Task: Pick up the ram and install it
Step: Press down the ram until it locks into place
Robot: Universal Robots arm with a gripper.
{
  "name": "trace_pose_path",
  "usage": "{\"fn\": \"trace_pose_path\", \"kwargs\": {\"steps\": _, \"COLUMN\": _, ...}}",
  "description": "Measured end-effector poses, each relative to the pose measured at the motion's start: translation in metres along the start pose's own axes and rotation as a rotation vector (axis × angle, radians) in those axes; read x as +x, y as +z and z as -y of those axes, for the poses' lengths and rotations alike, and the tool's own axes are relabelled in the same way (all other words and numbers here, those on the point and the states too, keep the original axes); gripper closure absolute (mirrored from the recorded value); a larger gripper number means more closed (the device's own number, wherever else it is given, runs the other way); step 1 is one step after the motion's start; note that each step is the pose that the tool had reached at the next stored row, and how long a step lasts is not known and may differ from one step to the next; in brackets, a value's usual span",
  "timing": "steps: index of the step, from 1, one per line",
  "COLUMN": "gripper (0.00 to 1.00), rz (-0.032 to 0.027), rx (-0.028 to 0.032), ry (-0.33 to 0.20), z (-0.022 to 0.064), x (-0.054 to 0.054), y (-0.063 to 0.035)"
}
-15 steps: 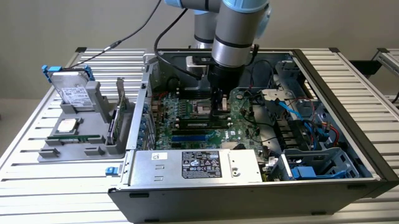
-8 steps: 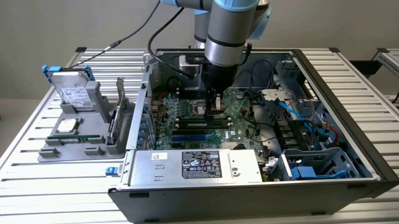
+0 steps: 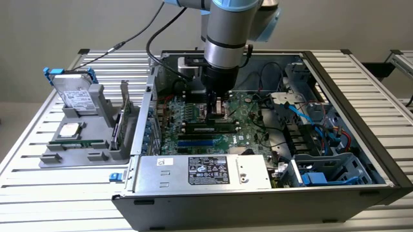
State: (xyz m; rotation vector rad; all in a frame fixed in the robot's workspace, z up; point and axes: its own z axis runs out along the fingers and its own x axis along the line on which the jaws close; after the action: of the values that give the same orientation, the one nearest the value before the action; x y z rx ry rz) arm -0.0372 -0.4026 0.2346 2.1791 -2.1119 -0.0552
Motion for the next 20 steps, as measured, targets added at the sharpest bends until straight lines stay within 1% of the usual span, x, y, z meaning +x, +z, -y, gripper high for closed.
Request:
{"fn": "trace_pose_path", "kwargs": {"steps": 6, "gripper": 0.90, "rz": -0.0027, "rx": -0.0001, "ry": 0.000, "z": -0.0075, "x": -0.0019, "y": 0.0006}}
{"fn": "trace_pose_path", "kwargs": {"steps": 9, "gripper": 0.90, "rz": -0.0037, "rx": 0.0000, "ry": 0.000, "z": -0.0083, "x": -0.0022, "y": 0.0015}}
{"fn": "trace_pose_path", "kwargs": {"steps": 15, "gripper": 0.90, "rz": -0.0147, "rx": -0.0008, "ry": 0.001, "z": -0.0081, "x": -0.0033, "y": 0.0076}}
{"fn": "trace_pose_path", "kwargs": {"steps": 18, "gripper": 0.90, "rz": -0.0156, "rx": -0.0005, "ry": 0.001, "z": -0.0082, "x": -0.0038, "y": 0.0080}}
{"fn": "trace_pose_path", "kwargs": {"steps": 19, "gripper": 0.90, "rz": -0.0198, "rx": -0.0007, "ry": 0.002, "z": -0.0083, "x": -0.0050, "y": 0.0086}}
{"fn": "trace_pose_path", "kwargs": {"steps": 20, "gripper": 0.90, "rz": -0.0263, "rx": -0.0011, "ry": 0.003, "z": -0.0082, "x": -0.0063, "y": 0.0091}}
